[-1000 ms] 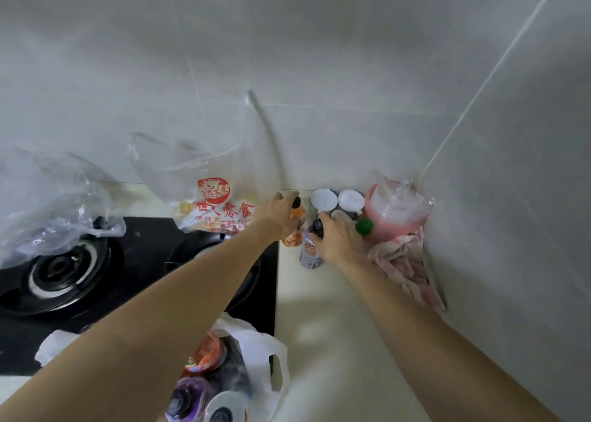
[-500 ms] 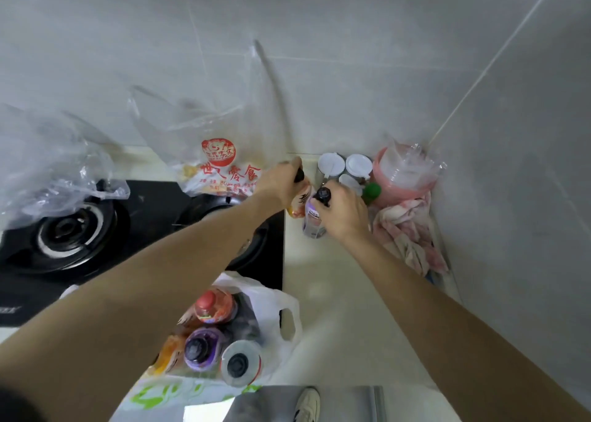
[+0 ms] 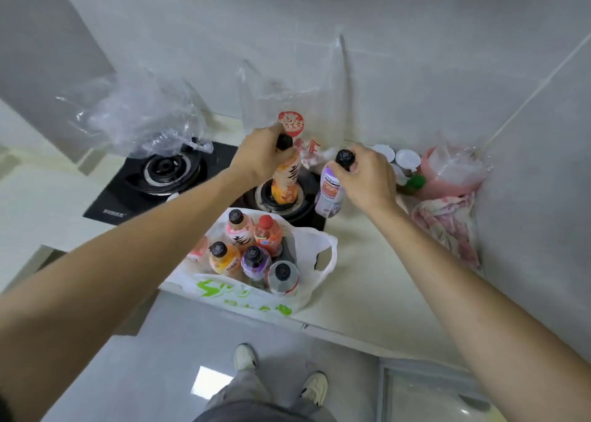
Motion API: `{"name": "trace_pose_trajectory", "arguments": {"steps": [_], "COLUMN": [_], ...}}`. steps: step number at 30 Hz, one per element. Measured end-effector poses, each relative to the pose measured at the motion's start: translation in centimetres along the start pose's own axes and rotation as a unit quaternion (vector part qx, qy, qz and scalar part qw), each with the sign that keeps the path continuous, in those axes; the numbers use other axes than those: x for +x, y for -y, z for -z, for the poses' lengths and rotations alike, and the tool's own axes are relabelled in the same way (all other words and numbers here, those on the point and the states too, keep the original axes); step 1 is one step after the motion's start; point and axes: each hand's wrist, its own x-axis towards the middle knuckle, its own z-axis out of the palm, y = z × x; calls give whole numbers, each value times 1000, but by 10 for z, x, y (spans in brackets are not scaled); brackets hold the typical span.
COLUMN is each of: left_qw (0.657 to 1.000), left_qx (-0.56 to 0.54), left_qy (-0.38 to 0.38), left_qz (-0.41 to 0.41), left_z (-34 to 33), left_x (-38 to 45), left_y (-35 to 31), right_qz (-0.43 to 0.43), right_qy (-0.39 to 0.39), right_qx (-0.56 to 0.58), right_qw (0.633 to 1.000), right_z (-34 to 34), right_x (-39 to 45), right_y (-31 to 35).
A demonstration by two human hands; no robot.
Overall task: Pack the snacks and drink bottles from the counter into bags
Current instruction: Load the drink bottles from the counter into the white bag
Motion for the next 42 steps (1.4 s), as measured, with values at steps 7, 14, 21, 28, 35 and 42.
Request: {"name": "trace_pose_trajectory", "arguments": {"steps": [7,14,21,28,35,42], "left_qw": [998,996,996,997,996,992], "left_qx": [5,-8,-5,-11,8,29], "left_qy": [-49,-65,-52,-16,16,47], "left_qz": [28,54,68,76,85,115], "left_z": [93,144,155,138,108,85], "left_x": [-43,-87,-117,-125,-123,-119], "left_y": [35,87,136,166,184,196], "right_qz": [74,91,78,66,64,70], "right_qy": [-11,-22,9,54,104,161], "right_qx": [24,51,73,55,36,-6], "right_qw": [997,994,994,995,992,985], "right_z": [4,-28,-80,-118,-150,-169], "right_x": [-11,-17,-31,-40,-40,-41], "right_y": [88,170,211,211,191,179]}}
